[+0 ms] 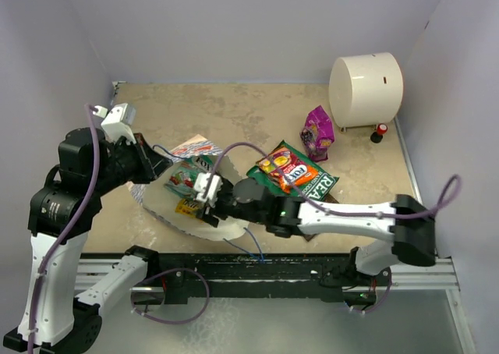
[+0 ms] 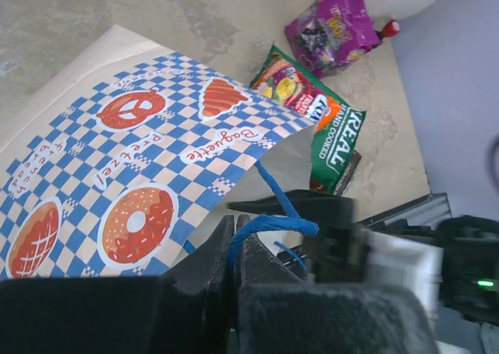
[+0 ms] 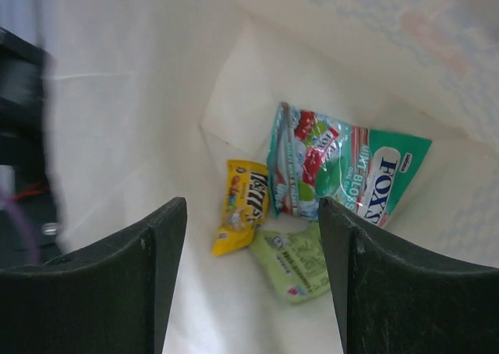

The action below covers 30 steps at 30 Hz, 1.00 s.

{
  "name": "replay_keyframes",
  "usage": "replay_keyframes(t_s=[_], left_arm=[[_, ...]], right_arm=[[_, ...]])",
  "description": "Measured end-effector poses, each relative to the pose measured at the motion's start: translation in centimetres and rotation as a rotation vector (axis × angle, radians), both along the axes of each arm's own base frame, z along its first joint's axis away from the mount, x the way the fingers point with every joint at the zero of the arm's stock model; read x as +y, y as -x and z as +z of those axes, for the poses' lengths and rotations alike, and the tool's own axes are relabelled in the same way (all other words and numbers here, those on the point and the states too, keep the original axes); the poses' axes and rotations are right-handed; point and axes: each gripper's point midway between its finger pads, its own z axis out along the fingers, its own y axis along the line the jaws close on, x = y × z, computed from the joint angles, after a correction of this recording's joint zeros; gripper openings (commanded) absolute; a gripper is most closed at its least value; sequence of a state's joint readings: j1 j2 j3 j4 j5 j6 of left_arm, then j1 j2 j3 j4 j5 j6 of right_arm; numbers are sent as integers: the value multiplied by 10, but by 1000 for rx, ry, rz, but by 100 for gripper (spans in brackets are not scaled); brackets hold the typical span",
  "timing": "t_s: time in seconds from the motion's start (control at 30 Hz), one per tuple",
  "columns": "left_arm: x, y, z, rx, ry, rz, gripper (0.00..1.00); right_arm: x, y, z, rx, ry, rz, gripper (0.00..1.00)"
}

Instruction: Take the snacks out of the paper bag

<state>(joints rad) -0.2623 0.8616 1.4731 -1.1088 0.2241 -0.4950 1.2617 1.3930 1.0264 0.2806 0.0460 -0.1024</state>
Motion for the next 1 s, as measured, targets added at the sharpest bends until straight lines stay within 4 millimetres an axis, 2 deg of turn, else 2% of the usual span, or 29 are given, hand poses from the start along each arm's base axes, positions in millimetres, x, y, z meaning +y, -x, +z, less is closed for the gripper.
replay_keyframes(t_s=[0.1,0.2,0.37,0.4,0.43,0.47,0.77,0.9,1.0], left_arm=[[-7,3,8,-27,30,-42,0],[-13,5,12,-36,49,-74,0],[-19,6,13,-34,65,-109,0],[-19,7,13,-33,66,-114,0],[-20,7,13,-34,64,-117,0],[-20,7,13,-34,63,-120,0],[-26,12,13,-20,81,-158,0],[-27,15,11,-5,86,-170,0],[-27,16,11,-3,91,-167,0]], right_arm=[[19,-19,-42,-68,79,-74,74],[29,-42,-82,-116,144,-157,77],[42,-65,-128,-154,189,-217,85],[45,-69,-134,-158,184,-223,89],[48,-71,-138,-161,178,-228,97],[51,-73,-142,-162,172,-233,100],[83,-101,-157,-186,81,-298,100],[85,-127,-166,-192,89,-364,100],[85,-149,-174,-191,108,-432,92]])
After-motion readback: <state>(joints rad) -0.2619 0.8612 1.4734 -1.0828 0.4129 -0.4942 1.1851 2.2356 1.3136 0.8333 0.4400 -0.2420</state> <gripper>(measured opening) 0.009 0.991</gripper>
